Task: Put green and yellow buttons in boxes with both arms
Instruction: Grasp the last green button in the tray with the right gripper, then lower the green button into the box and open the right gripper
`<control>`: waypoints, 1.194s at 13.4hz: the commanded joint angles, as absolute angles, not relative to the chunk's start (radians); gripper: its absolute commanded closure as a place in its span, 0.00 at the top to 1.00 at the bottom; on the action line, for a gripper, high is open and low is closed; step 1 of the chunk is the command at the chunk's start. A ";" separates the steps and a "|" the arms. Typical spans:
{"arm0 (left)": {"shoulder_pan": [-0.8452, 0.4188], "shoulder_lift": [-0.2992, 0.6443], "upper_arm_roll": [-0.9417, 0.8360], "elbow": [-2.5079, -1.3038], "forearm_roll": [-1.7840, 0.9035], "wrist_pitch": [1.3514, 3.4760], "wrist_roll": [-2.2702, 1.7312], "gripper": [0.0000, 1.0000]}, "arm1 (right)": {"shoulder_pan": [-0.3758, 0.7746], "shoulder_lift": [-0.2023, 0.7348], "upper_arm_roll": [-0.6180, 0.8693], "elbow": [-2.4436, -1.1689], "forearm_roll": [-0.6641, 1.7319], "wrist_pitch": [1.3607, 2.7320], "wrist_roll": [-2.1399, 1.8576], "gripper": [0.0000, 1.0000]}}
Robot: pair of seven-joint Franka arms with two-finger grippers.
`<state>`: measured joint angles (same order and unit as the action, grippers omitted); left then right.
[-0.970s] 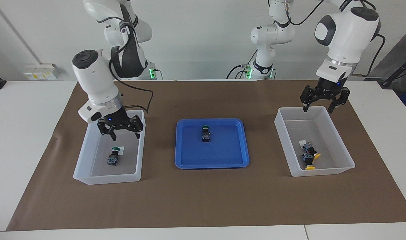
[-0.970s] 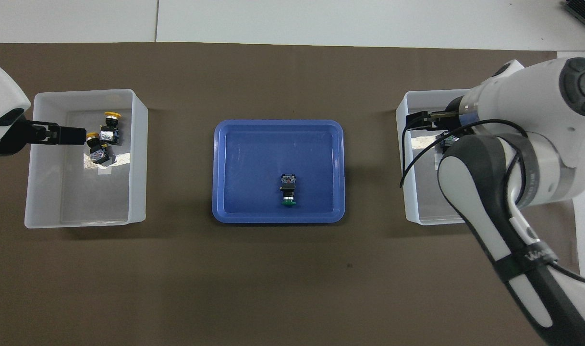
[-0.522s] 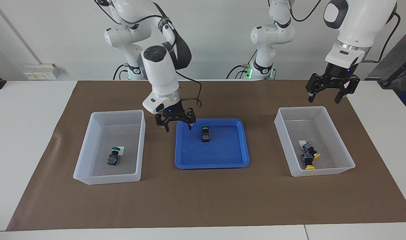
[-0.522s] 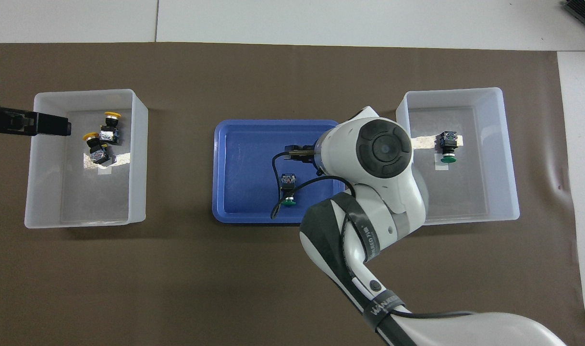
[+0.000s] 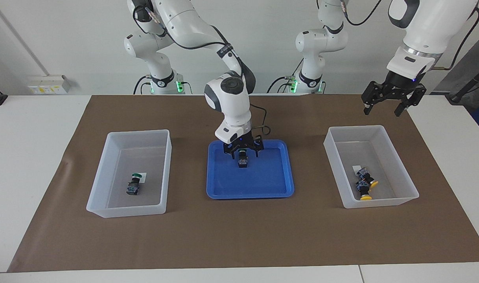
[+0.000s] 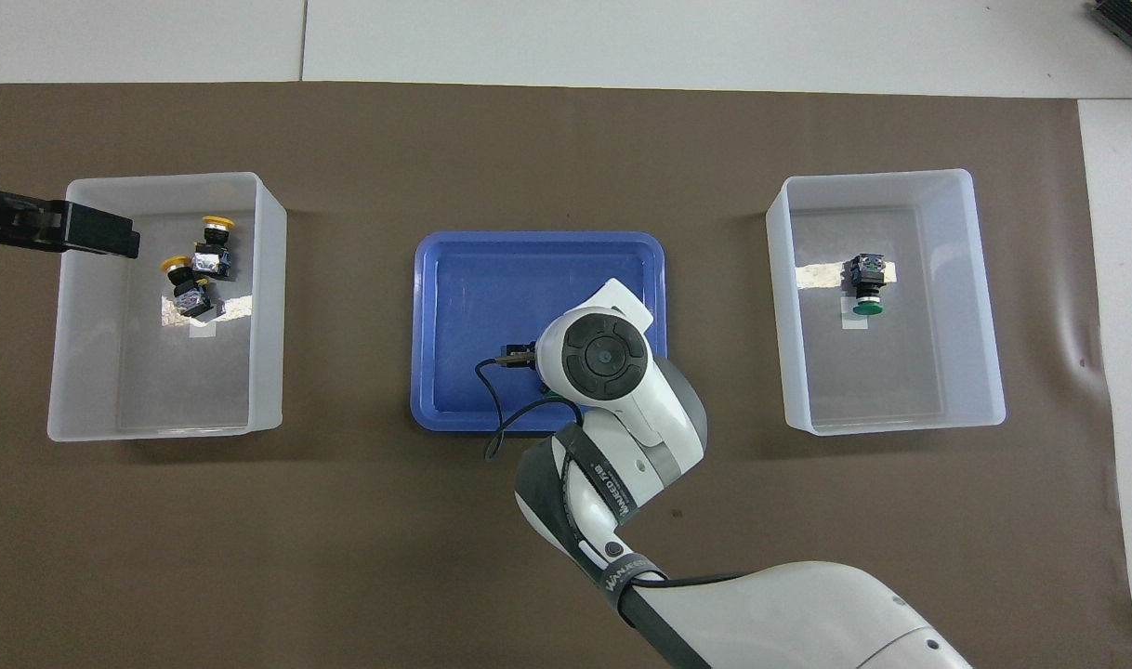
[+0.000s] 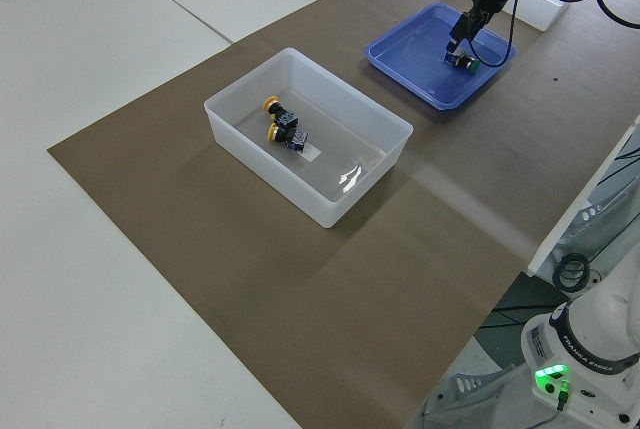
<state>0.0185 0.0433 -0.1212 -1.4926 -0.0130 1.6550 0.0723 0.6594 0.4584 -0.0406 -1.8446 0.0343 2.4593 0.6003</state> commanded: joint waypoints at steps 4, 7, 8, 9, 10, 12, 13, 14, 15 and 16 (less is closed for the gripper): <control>-0.104 0.066 -0.003 -1.427 -0.022 1.565 0.067 1.00 | 0.675 0.434 -0.040 -1.868 0.017 2.457 0.615 0.00; -0.133 0.049 0.003 -1.431 -0.022 1.548 0.066 1.00 | 0.658 0.419 -0.044 -1.833 0.021 2.409 0.611 0.00; -0.126 0.035 0.005 -1.442 -0.020 1.546 0.069 1.00 | 0.654 0.393 -0.057 -1.810 0.025 2.363 0.607 0.00; -0.108 0.026 0.002 -1.460 -0.021 1.545 0.071 1.00 | 0.620 0.352 -0.060 -1.807 0.023 2.327 0.603 0.00; -0.083 0.012 -0.006 -1.477 -0.021 1.542 0.072 1.00 | 0.573 0.312 -0.058 -1.809 0.021 2.316 0.583 0.00; -0.074 0.000 -0.005 -1.489 -0.021 1.508 0.068 1.00 | 0.481 0.252 -0.060 -1.809 0.021 2.277 0.487 0.00; -0.071 -0.003 -0.005 -1.493 -0.021 1.497 0.064 1.00 | 0.427 0.235 -0.060 -1.810 0.023 2.266 0.421 0.00; -0.071 -0.014 -0.005 -1.506 -0.021 1.477 0.067 1.00 | 0.372 0.224 -0.060 -1.812 0.023 2.251 0.346 0.00; -0.071 -0.027 -0.003 -1.534 -0.021 1.470 0.067 1.00 | 0.315 0.219 -0.058 -1.818 0.023 2.246 0.269 0.00; -0.069 -0.035 -0.002 -1.548 -0.021 1.473 0.069 1.00 | 0.264 0.219 -0.057 -1.824 0.031 2.246 0.205 0.00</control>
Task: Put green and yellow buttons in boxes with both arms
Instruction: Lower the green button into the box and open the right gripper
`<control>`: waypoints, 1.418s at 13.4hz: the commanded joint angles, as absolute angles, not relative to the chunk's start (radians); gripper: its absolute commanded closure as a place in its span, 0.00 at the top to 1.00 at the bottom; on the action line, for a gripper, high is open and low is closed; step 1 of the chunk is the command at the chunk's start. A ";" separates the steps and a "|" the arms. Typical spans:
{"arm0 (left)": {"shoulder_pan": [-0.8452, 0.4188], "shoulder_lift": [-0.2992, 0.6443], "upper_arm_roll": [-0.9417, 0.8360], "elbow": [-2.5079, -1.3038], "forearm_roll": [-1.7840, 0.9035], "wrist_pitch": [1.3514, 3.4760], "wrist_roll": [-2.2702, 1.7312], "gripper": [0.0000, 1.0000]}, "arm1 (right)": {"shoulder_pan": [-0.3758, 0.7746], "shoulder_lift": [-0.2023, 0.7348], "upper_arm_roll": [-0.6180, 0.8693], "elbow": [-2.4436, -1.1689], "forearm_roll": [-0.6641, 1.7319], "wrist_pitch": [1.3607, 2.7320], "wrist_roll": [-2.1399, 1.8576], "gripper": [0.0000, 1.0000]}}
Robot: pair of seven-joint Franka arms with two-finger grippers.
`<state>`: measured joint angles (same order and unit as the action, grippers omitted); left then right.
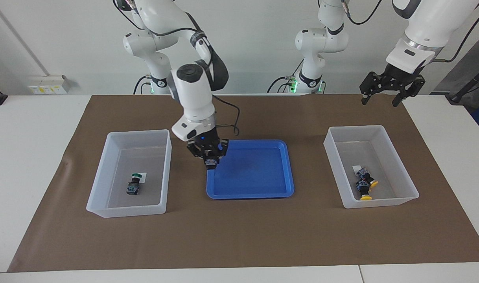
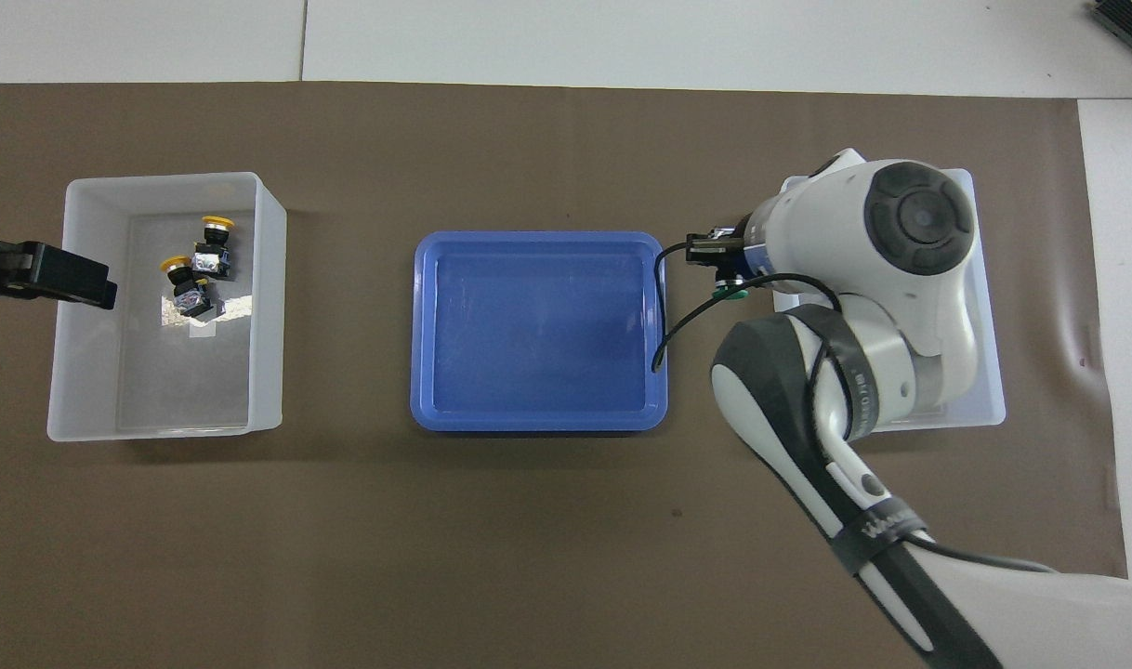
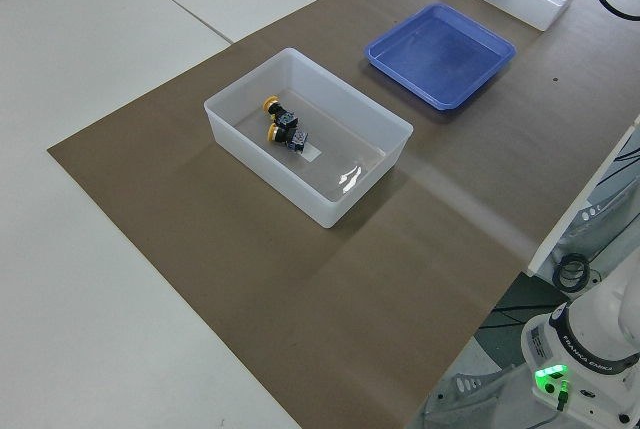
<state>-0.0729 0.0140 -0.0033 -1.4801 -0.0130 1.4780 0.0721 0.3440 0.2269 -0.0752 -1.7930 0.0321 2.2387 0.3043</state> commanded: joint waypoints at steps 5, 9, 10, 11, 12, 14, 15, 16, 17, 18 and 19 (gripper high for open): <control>-0.067 -0.048 -0.002 -1.588 -0.021 1.502 0.069 1.00 | 0.120 0.195 -0.057 -1.940 0.070 2.263 -0.010 0.00; -0.067 -0.054 0.002 -1.598 -0.021 1.517 0.068 1.00 | 0.094 0.196 -0.057 -2.055 0.126 2.362 -0.051 0.00; -0.072 -0.052 -0.002 -1.597 -0.020 1.517 0.064 1.00 | 0.092 0.196 -0.057 -2.072 0.132 2.379 -0.054 0.03; -0.077 -0.052 -0.003 -1.597 -0.020 1.514 0.063 1.00 | 0.086 0.198 -0.057 -2.088 0.138 2.402 -0.054 0.20; -0.077 -0.052 -0.002 -1.597 -0.020 1.513 0.063 1.00 | 0.080 0.198 -0.057 -2.094 0.138 2.411 -0.052 0.47; -0.074 -0.052 -0.002 -1.597 -0.020 1.513 0.063 1.00 | 0.077 0.198 -0.058 -2.085 0.138 2.410 -0.052 1.00; -0.071 -0.052 -0.002 -1.597 -0.020 1.514 0.063 1.00 | 0.074 0.198 -0.058 -2.068 0.138 2.408 -0.055 1.00; -0.069 -0.054 -0.002 -1.597 -0.020 1.513 0.063 1.00 | 0.077 0.195 -0.060 -2.031 0.137 2.387 -0.051 1.00; -0.068 -0.054 -0.002 -1.597 -0.020 1.513 0.063 1.00 | 0.078 0.186 -0.061 -2.004 0.127 2.355 -0.045 1.00; -0.067 -0.054 -0.002 -1.597 -0.020 1.514 0.063 1.00 | 0.080 0.180 -0.063 -1.976 0.118 2.327 -0.038 1.00; -0.067 -0.054 -0.002 -1.597 -0.020 1.514 0.063 1.00 | 0.080 0.172 -0.069 -1.953 0.115 2.303 -0.034 1.00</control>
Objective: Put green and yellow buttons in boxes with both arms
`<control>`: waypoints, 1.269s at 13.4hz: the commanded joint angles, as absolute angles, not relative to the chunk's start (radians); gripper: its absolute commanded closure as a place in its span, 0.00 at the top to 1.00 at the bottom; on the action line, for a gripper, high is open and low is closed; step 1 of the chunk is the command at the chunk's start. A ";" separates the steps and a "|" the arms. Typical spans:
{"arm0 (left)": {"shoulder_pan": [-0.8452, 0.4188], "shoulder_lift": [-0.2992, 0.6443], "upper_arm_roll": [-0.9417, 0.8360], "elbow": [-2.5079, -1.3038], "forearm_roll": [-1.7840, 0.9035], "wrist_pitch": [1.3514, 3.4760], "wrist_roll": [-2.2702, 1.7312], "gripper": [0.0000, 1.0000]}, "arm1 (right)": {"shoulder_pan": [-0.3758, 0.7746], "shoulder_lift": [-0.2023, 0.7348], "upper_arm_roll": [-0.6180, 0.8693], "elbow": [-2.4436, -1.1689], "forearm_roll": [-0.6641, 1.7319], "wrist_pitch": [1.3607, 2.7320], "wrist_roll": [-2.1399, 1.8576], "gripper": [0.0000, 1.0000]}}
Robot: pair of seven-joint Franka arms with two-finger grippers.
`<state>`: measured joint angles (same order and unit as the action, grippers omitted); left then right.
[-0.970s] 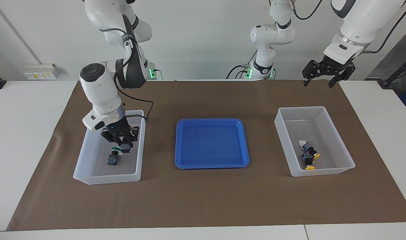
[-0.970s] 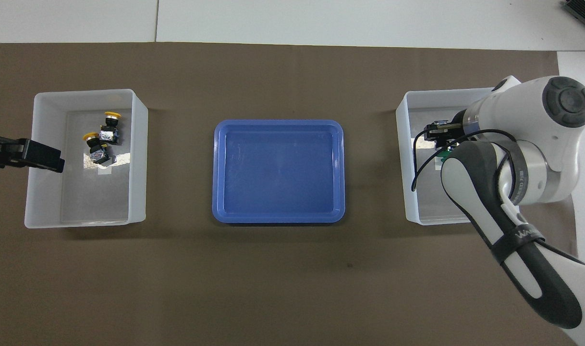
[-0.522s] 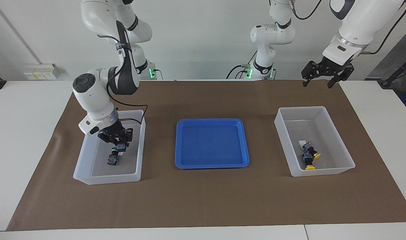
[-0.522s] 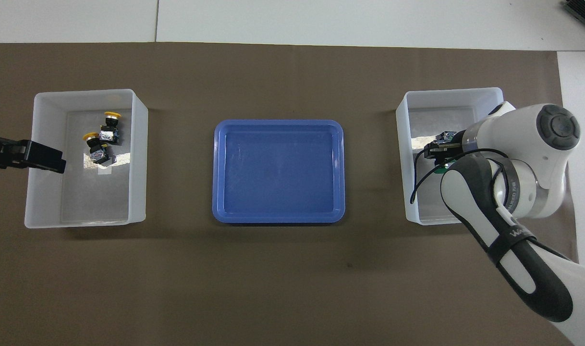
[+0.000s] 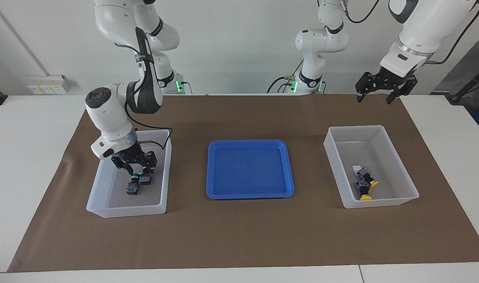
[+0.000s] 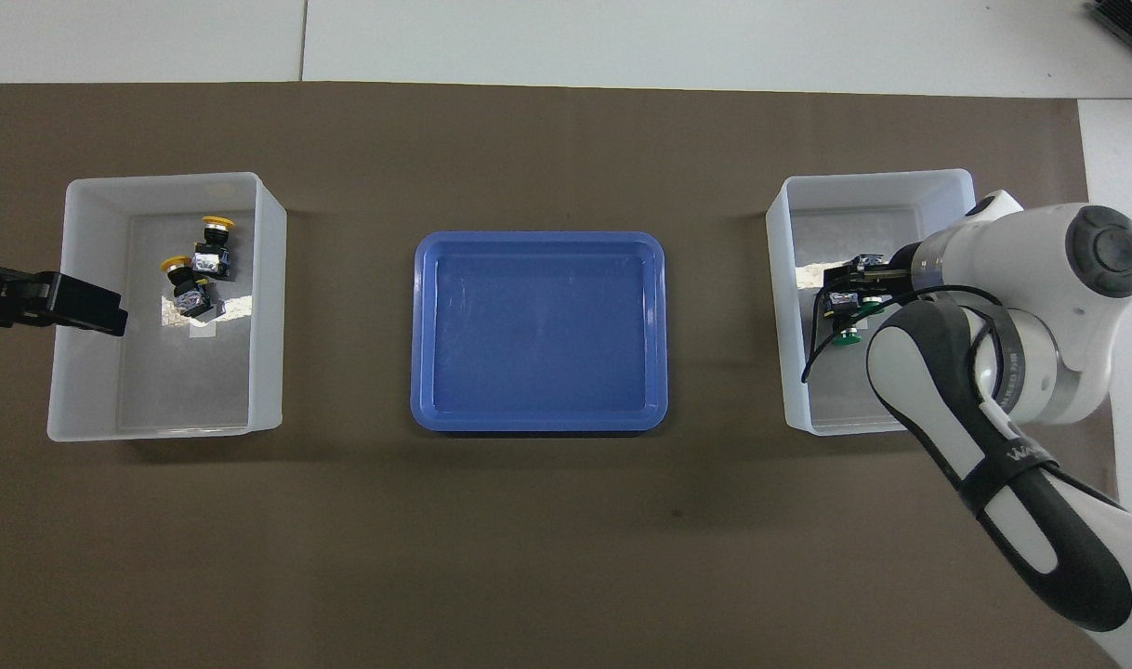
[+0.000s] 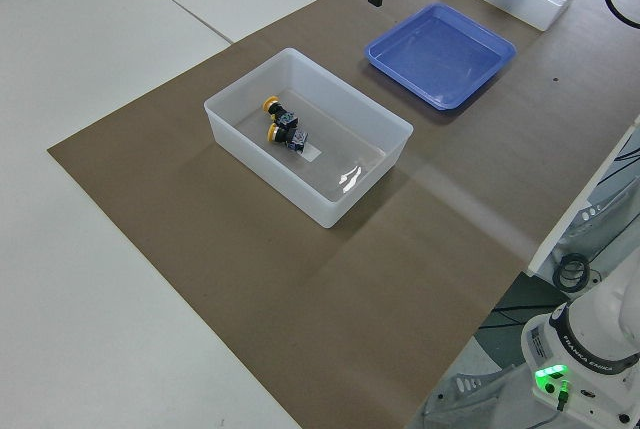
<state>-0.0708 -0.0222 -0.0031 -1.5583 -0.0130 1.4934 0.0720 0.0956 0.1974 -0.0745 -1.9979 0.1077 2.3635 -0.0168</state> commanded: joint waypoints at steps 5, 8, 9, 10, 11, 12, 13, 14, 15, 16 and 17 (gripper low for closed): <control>-0.067 -0.054 -0.002 -1.597 -0.020 1.513 0.063 1.00 | 0.067 0.085 -0.075 -1.791 -0.011 2.038 0.015 1.00; -0.067 -0.054 -0.002 -1.597 -0.020 1.513 0.063 1.00 | 0.046 0.029 -0.074 -1.703 -0.012 1.852 0.018 1.00; -0.067 -0.054 -0.002 -1.597 -0.020 1.513 0.063 1.00 | 0.037 0.009 -0.075 -1.681 -0.012 1.795 0.018 1.00; -0.067 -0.054 -0.002 -1.597 -0.020 1.513 0.061 1.00 | 0.023 -0.009 -0.074 -1.662 -0.012 1.740 0.021 1.00; -0.067 -0.052 -0.002 -1.597 -0.020 1.513 0.063 1.00 | 0.009 -0.029 -0.075 -1.646 -0.012 1.699 0.028 1.00; -0.067 -0.054 -0.002 -1.597 -0.020 1.514 0.063 1.00 | -0.001 -0.052 -0.075 -1.634 -0.012 1.666 0.031 1.00; -0.067 -0.054 -0.002 -1.597 -0.020 1.513 0.061 1.00 | -0.006 -0.066 -0.075 -1.622 -0.012 1.631 0.034 1.00; -0.067 -0.052 -0.002 -1.597 -0.020 1.513 0.063 1.00 | -0.008 -0.069 -0.075 -1.605 -0.015 1.597 0.043 1.00; -0.067 -0.054 -0.002 -1.597 -0.020 1.513 0.063 1.00 | -0.008 -0.069 -0.071 -1.600 -0.027 1.586 0.057 1.00; -0.067 -0.054 -0.002 -1.597 -0.020 1.513 0.063 1.00 | -0.008 -0.071 -0.072 -1.595 -0.028 1.565 0.063 1.00; -0.067 -0.052 -0.002 -1.597 -0.020 1.513 0.063 1.00 | -0.006 -0.071 -0.069 -1.597 -0.023 1.565 0.064 1.00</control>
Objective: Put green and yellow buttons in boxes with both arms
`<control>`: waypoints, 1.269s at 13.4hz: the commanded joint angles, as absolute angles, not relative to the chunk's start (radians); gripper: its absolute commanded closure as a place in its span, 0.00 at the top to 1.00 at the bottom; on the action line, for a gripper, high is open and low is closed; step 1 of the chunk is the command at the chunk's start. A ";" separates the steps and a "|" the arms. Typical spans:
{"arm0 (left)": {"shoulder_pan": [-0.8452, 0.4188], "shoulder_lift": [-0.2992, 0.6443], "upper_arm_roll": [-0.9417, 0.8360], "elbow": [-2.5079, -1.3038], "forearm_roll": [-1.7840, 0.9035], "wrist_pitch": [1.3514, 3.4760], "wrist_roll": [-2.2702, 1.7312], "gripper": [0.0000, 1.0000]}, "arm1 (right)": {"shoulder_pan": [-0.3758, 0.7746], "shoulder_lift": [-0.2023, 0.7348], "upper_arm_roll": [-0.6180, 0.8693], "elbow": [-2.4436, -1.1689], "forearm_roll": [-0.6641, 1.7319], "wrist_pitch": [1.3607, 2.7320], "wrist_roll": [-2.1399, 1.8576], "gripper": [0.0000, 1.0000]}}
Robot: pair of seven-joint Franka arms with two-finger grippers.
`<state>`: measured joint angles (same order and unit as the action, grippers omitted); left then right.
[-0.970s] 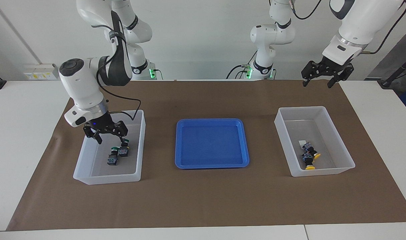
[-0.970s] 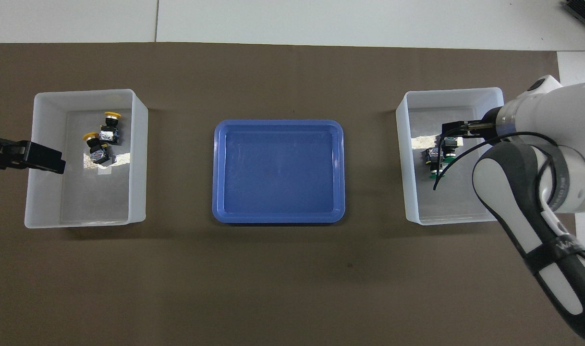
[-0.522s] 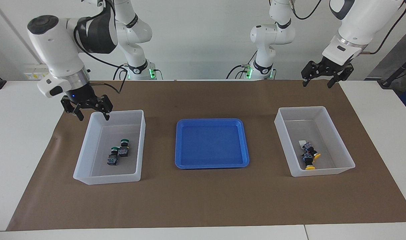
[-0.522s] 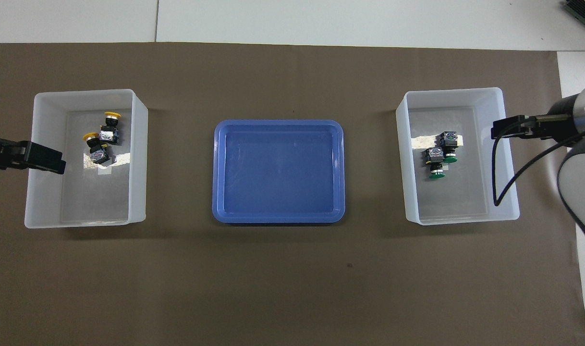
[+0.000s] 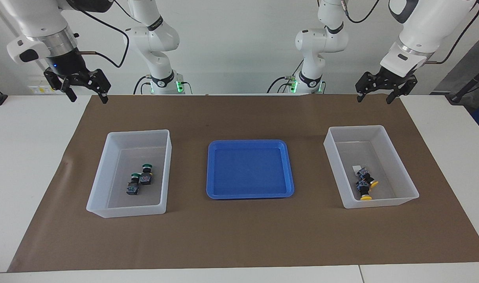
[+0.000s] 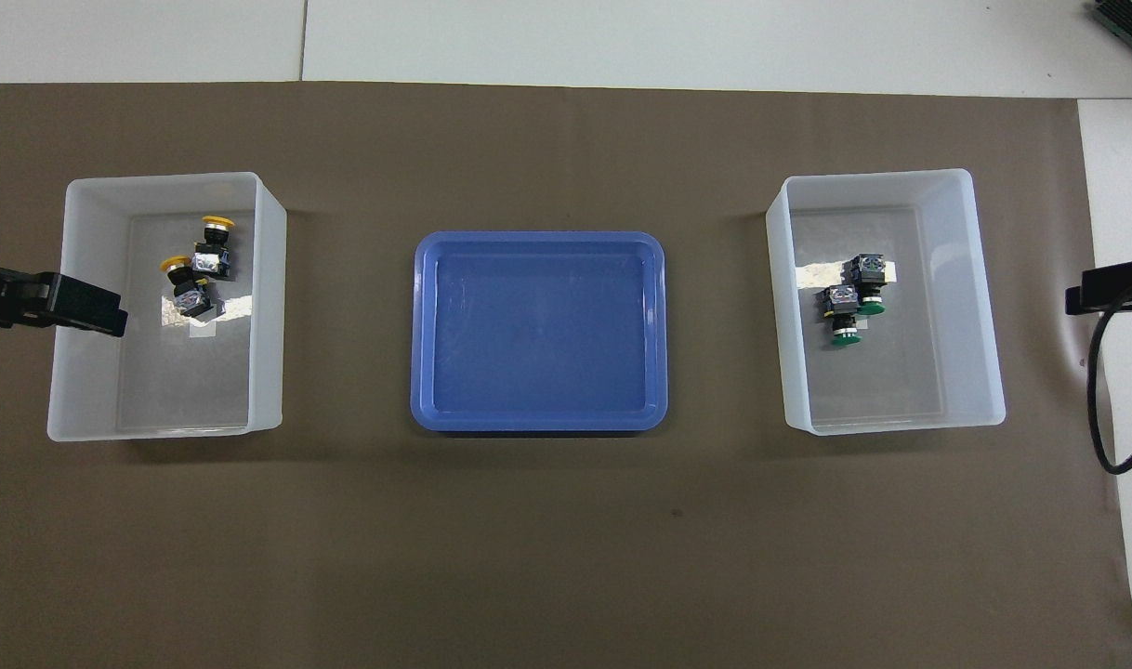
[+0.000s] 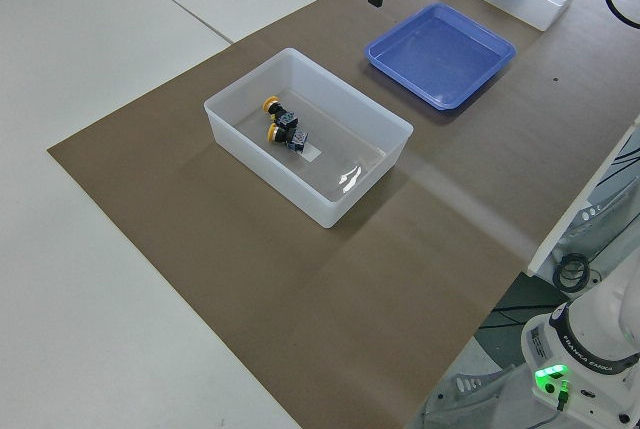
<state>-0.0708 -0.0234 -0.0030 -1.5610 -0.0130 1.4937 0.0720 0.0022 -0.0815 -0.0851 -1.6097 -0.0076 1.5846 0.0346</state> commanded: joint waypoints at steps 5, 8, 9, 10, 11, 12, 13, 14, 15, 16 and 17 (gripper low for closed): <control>-0.067 -0.054 -0.002 -1.597 -0.020 1.513 0.061 1.00 | 0.006 -0.064 -0.058 -1.612 -0.020 1.569 0.074 1.00; -0.067 -0.054 -0.002 -1.597 -0.020 1.513 0.063 1.00 | 0.014 -0.063 -0.061 -1.615 -0.017 1.586 0.066 1.00; -0.067 -0.054 -0.002 -1.598 -0.020 1.513 0.063 1.00 | 0.064 -0.063 -0.089 -1.614 -0.021 1.583 0.066 1.00; -0.067 -0.054 -0.002 -1.597 -0.020 1.514 0.061 1.00 | 0.090 -0.064 -0.124 -1.615 -0.023 1.585 0.071 1.00; -0.067 -0.054 -0.002 -1.597 -0.020 1.513 0.063 1.00 | 0.091 -0.061 -0.130 -1.617 -0.021 1.591 0.072 1.00; -0.067 -0.054 -0.002 -1.597 -0.020 1.513 0.063 1.00 | 0.087 -0.063 -0.130 -1.617 -0.021 1.589 0.072 1.00; -0.067 -0.054 -0.002 -1.597 -0.020 1.513 0.061 1.00 | 0.090 -0.066 -0.130 -1.617 -0.021 1.586 0.074 1.00; -0.067 -0.052 -0.002 -1.597 -0.020 1.513 0.063 1.00 | 0.089 -0.066 -0.129 -1.617 -0.018 1.588 0.074 1.00; -0.067 -0.054 -0.002 -1.597 -0.020 1.513 0.063 1.00 | 0.092 -0.066 -0.130 -1.617 -0.018 1.588 0.069 1.00; -0.067 -0.052 -0.002 -1.597 -0.020 1.513 0.063 1.00 | 0.092 -0.067 -0.130 -1.615 -0.018 1.569 0.063 1.00; -0.067 -0.054 -0.002 -1.597 -0.020 1.513 0.063 1.00 | 0.092 -0.069 -0.130 -1.617 -0.018 1.553 0.060 1.00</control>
<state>-0.0708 -0.0236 -0.0030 -1.5619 -0.0130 1.4940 0.0719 0.0847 -0.0612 -0.1240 -1.6109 -0.0083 1.5704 0.0553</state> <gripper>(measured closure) 0.000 0.000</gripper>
